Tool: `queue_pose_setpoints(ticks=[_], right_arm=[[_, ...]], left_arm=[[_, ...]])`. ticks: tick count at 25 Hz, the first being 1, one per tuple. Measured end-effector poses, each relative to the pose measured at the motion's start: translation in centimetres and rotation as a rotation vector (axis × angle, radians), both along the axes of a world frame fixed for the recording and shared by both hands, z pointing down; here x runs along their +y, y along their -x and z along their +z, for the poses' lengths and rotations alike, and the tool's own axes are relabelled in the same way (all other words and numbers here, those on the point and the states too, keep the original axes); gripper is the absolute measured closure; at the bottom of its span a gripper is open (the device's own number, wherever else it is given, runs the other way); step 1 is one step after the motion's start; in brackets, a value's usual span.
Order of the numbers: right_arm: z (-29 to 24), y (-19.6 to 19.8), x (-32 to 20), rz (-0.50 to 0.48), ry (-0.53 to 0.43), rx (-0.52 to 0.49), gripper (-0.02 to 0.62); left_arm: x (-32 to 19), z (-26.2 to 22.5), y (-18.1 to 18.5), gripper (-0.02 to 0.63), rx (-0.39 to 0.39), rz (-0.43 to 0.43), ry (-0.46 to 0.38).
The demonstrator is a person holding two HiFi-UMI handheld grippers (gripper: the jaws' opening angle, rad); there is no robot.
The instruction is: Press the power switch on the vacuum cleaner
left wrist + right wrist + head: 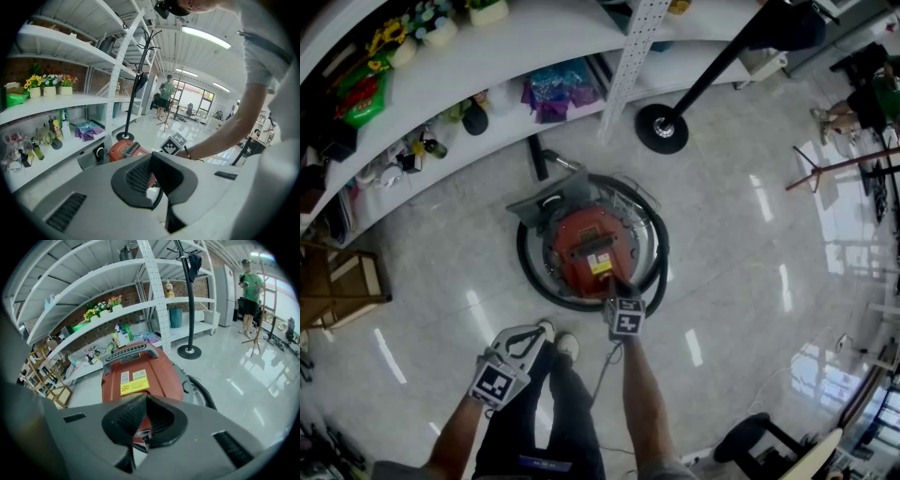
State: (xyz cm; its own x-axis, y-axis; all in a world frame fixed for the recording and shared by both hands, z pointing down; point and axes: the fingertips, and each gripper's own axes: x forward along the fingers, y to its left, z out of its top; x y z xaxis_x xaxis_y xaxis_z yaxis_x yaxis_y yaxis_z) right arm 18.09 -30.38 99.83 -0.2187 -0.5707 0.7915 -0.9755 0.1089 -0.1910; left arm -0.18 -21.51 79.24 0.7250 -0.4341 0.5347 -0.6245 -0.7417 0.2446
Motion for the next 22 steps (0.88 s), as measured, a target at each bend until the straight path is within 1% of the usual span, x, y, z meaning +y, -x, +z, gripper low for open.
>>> queue_pose_setpoints(ticks=[3, 14, 22], right_arm=[[0.04, -0.1, -0.07, -0.003, 0.003, 0.002, 0.583], [0.05, -0.2, -0.03, 0.009, 0.002, -0.025, 0.583], [0.09, -0.55, 0.36, 0.017, -0.003, -0.044, 0.583]], left_arm=[[0.15, 0.11, -0.07, 0.598, -0.005, 0.013, 0.003], [-0.29, 0.1, -0.42, 0.598, 0.0, 0.009, 0.006], [-0.37, -0.48, -0.44, 0.598, 0.002, -0.003, -0.012]])
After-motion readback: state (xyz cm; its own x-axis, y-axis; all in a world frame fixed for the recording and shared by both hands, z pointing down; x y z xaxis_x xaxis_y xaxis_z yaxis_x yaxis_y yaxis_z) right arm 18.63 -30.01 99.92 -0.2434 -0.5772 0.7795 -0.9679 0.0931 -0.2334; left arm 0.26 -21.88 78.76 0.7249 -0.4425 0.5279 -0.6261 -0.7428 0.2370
